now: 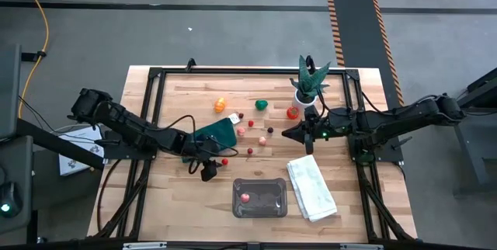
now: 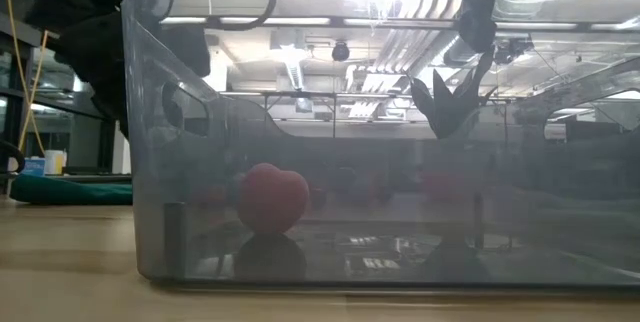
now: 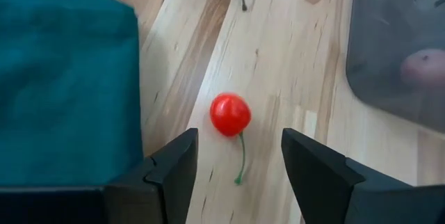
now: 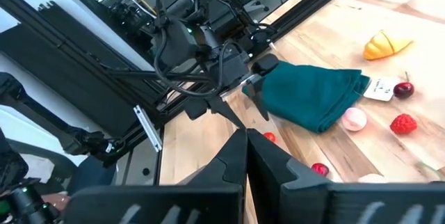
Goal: Pick and placing Produce into tupperware
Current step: Put the bottom red cherry into the black bin
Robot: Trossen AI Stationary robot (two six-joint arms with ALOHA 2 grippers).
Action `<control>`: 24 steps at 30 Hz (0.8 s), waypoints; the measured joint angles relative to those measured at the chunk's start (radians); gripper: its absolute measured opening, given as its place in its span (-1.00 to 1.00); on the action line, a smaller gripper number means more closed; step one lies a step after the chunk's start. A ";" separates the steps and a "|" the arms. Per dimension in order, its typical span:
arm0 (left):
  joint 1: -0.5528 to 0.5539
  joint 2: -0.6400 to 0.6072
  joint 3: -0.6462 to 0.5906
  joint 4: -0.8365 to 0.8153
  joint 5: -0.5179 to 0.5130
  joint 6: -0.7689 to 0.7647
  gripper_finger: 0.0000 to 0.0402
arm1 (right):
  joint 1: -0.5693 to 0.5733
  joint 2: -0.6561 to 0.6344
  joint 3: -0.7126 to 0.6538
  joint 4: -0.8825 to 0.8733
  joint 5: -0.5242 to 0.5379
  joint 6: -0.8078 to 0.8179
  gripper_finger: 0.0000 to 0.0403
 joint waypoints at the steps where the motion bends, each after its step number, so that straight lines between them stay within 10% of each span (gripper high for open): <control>1: 0.000 0.005 0.006 0.001 -0.007 0.003 -0.01 | 0.000 0.000 0.000 0.000 0.000 0.000 -1.00; 24: 0.000 0.125 0.072 -0.007 -0.010 0.031 -0.04 | 0.000 0.000 0.000 -0.017 -0.019 -0.004 -1.00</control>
